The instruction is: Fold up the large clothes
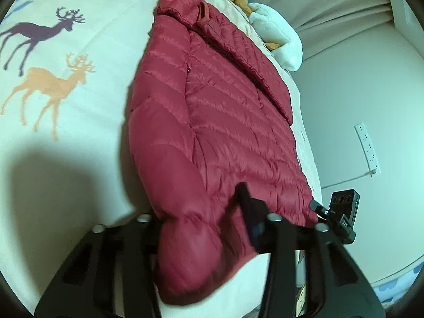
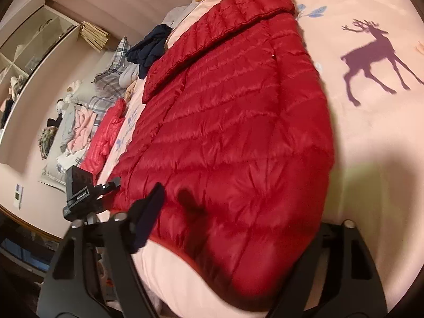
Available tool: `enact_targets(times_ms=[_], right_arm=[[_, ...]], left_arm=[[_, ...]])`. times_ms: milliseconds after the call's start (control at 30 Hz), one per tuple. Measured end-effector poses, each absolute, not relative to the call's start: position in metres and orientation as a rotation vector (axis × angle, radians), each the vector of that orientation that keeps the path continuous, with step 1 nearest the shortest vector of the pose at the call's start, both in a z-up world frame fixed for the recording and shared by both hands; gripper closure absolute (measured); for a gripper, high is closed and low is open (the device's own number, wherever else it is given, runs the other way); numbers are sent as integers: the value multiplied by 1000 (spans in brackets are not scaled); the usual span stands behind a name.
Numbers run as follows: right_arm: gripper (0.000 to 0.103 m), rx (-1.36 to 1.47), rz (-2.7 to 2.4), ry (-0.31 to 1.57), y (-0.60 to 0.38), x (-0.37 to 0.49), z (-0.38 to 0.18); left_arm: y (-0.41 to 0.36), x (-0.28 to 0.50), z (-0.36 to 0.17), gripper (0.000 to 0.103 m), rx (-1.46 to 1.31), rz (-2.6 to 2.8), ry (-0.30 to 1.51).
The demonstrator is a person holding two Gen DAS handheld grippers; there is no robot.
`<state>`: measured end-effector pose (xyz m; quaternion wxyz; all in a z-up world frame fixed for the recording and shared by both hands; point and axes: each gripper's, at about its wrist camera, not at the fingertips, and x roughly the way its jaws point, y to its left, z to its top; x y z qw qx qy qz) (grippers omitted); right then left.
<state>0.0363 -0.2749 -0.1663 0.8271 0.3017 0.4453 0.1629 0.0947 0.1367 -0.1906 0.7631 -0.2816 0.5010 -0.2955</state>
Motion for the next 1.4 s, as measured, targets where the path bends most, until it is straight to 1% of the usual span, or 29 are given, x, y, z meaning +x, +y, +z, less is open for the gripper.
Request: enact_targets(times_ms=[67, 100, 167, 200, 267, 367, 467, 667, 1033, 1400], right_arm=[[50, 633, 331, 951, -271, 41, -168], [53, 630, 325, 951, -269, 43, -169], [64, 629, 321, 945, -267, 43, -167], [66, 617, 317, 939, -266, 42, -165], [77, 590, 306, 928, -264, 40, -161], [85, 573, 302, 889, -264, 35, -152], [89, 555, 303, 839, -262, 30, -140], [91, 520, 328, 755, -260, 21, -115], [91, 485, 423, 641, -266, -3, -64], [91, 449, 567, 466, -274, -45, -18]], left_arm=[[133, 96, -192, 76, -625, -644, 1095], [131, 95, -192, 78, -624, -643, 1096], [129, 94, -187, 83, -603, -631, 1088], [128, 92, -183, 85, -593, -625, 1079], [128, 90, -177, 88, -582, -619, 1058], [127, 87, -165, 91, -561, -619, 1016], [126, 83, -152, 92, -525, -611, 970], [121, 73, -126, 92, -458, -642, 898], [117, 58, -69, 92, -403, -727, 778], [126, 26, -23, 92, -361, -806, 646]])
